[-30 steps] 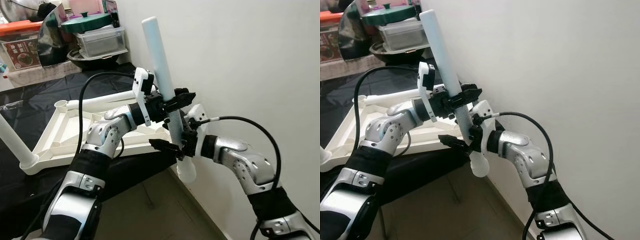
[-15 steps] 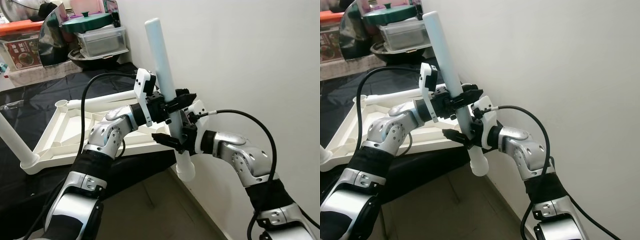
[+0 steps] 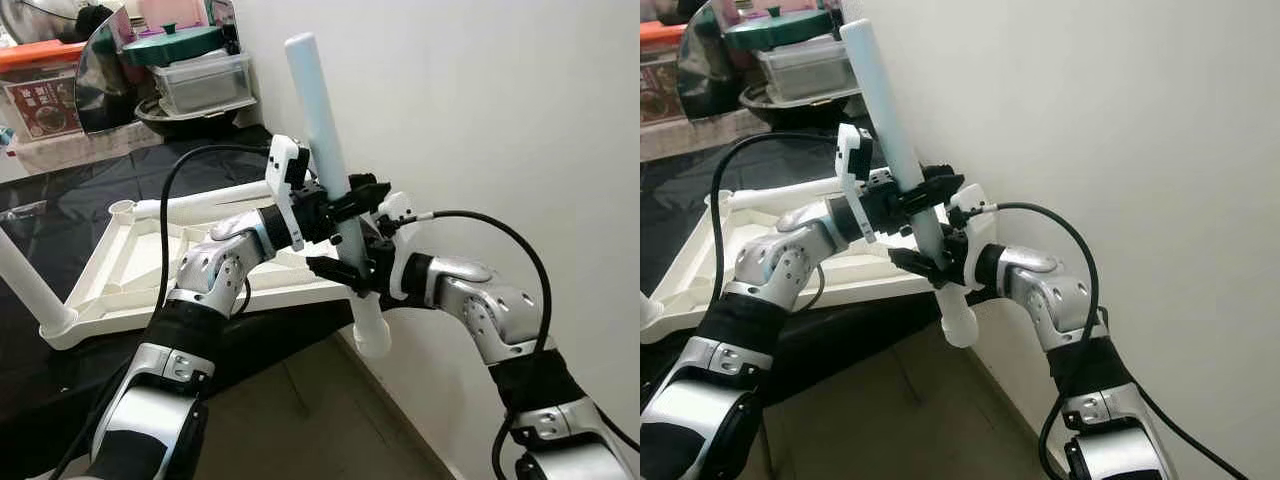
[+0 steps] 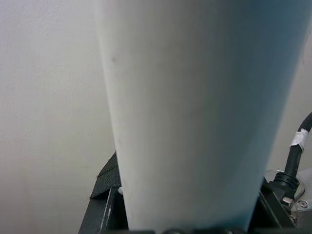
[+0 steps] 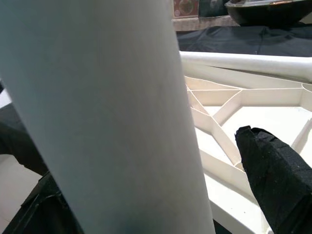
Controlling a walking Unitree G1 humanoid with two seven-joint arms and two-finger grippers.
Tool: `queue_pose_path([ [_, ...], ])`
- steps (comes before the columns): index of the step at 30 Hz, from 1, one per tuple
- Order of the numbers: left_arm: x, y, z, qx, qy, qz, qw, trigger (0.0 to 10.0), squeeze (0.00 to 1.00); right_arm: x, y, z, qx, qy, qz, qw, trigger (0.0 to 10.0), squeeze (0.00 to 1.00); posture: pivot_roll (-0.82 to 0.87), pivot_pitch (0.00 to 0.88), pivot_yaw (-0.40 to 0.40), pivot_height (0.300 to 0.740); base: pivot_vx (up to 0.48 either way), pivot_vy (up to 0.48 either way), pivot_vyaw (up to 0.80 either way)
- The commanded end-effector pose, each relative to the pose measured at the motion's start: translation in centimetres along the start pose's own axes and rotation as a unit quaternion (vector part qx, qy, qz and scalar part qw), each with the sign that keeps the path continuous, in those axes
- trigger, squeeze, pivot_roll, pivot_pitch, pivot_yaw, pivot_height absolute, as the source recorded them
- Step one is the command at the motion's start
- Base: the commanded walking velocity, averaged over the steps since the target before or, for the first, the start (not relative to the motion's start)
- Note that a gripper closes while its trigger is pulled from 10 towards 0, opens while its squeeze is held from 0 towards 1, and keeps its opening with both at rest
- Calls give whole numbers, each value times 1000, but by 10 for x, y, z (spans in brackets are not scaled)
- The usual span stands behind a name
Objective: Building children table
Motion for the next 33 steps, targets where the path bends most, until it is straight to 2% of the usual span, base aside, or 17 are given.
queue_pose_path([
  [1, -4, 1, 6, -6, -15, -2, 1000, 10000, 0, 10, 2, 9, 2, 20, -7, 1000, 10000, 0, -51, 0, 56, 740, 0, 0, 0],
  [7, -4, 0, 6, -6, -15, -3, 1000, 10000, 0, 13, 4, 12, 2, 29, -11, 1000, 10000, 0, -53, 0, 58, 740, 0, 0, 0],
  [8, -4, 0, 6, -6, -15, -2, 1000, 10000, 0, 14, 4, 13, 2, 29, -12, 999, 6235, 0, -54, 0, 57, 740, 0, 0, 0],
  [11, -4, 1, 7, -7, -14, -2, 1000, 10000, 0, 14, 4, 13, 3, 30, -12, 999, 6235, 0, -54, 0, 57, 740, 0, 0, 0],
  [12, -3, 1, 7, -7, -14, -2, 1000, 10000, 0, 14, 3, 14, 5, 30, -13, 999, 0, 0, -52, 0, 56, 740, 0, 0, 0],
  [26, -2, 2, 6, -7, -8, 1, 1000, 10000, 0, 11, -3, 14, 15, 19, -15, 1000, 0, 0, -51, 0, 58, 740, 0, 0, 0],
  [30, 1, 0, 6, 11, 8, -6, 1000, 10000, 0, 9, -7, 12, 21, 11, -13, 1000, 0, 0, -47, 0, 52, 740, 0, 0, 0],
  [31, 2, 0, 6, 13, 8, -6, 1000, 10000, 945, 8, -8, 12, 23, 11, -14, 1000, 0, 0, -47, 0, 52, 740, 0, 0, 0],
  [32, 2, 3, 6, 7, 12, 0, 1000, 10000, 1000, 7, -8, 12, 24, 9, -14, 1000, 0, 0, -47, 0, 52, 740, 0, 0, 0],
  [33, 2, 3, 6, 7, 12, 0, 1000, 10000, 1000, 7, -8, 12, 24, 9, -14, 1000, 0, 0, -47, 0, 52, 740, 0, 0, 0],
])
Point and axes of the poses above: a point about 5 cm out from each wrist's last joint towards the gripper, its own z axis pointing out of the wrist towards the gripper, its own y axis along the axis of the wrist's last joint, x = y × z, the point moved 1 cm from there along z, pointing out of the wrist towards the gripper, and after that the axes turned 4 degrees about z, right-handed, at the moved point
